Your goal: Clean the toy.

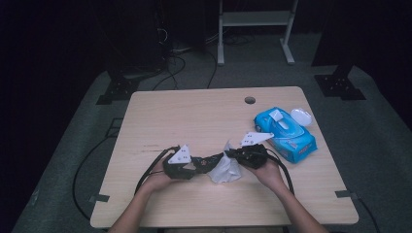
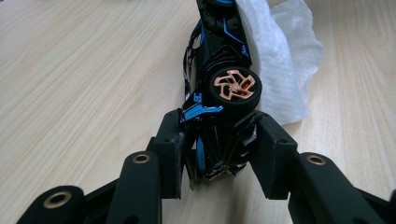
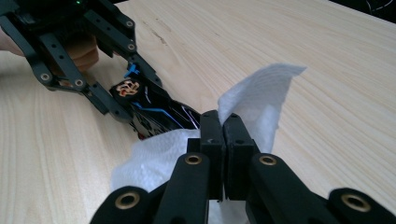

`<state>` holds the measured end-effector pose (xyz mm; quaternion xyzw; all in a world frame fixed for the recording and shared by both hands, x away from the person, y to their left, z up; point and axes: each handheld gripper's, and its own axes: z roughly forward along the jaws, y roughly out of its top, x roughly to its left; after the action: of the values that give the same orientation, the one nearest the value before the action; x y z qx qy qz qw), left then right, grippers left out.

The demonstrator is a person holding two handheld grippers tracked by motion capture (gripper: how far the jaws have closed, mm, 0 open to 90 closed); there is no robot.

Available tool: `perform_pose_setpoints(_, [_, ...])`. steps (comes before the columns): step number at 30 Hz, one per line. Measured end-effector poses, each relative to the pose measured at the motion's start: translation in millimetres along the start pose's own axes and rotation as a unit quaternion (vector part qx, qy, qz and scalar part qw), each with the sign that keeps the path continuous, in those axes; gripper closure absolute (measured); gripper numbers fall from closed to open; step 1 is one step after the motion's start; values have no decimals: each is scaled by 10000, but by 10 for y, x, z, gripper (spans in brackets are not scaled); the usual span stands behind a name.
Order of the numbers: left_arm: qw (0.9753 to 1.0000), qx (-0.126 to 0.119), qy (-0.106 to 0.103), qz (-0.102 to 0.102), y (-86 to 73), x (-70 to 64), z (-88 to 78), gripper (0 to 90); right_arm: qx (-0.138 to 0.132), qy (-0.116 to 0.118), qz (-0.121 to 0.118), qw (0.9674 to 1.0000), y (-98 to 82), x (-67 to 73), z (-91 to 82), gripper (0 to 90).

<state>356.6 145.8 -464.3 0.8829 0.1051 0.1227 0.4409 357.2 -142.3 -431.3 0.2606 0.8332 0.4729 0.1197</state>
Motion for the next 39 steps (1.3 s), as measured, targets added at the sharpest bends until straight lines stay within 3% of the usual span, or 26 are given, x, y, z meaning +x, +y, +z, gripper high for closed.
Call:
perform_pose_setpoints(5, [10000, -29, -7, 14, -9, -3, -24, 584, -108, -37, 234, 9997, -76, -127, -94, 878])
perform_pose_setpoints(8, [10000, 19, -36, 17, -18, -2, -33, 584, -79, -88, 152, 9998, -69, -91, -104, 878])
perform_pose_setpoints(15, [10000, 64, -26, -14, -61, 13, -105, 579, -63, -111, 245, 9996, -74, -113, -99, 879])
perform_pose_setpoints(19, [10000, -56, 14, -23, 31, 0, -114, 406, -48, -47, 159, 9999, -25, -33, -10, 879])
perform_pose_setpoints(20, [10000, -25, 12, 2, 60, -4, -112, 397, -44, -39, 122, 9999, -12, -14, 11, 879])
perform_pose_setpoints(25, [9995, 282, 111, 15, 95, -5, -82, 419, -103, 160, 16, 9998, 52, 74, 118, 879])
perform_pose_setpoints(29, [9993, 345, 113, -88, 74, 31, -106, 573, -181, 291, 93, 9994, 30, 52, 123, 878])
perform_pose_setpoints(32, [9991, 378, 86, -149, 69, 50, -125, 578, -112, 179, 207, 9996, -46, -32, 75, 879])
perform_pose_setpoints(35, [9989, 437, 105, -121, 69, 39, -146, 578, -144, 229, 446, 9986, -116, -85, 57, 879])
perform_pose_setpoints(39, [9987, 497, 7, -74, 60, 28, -186, 579, -218, 368, 354, 9985, -60, -18, 88, 878])
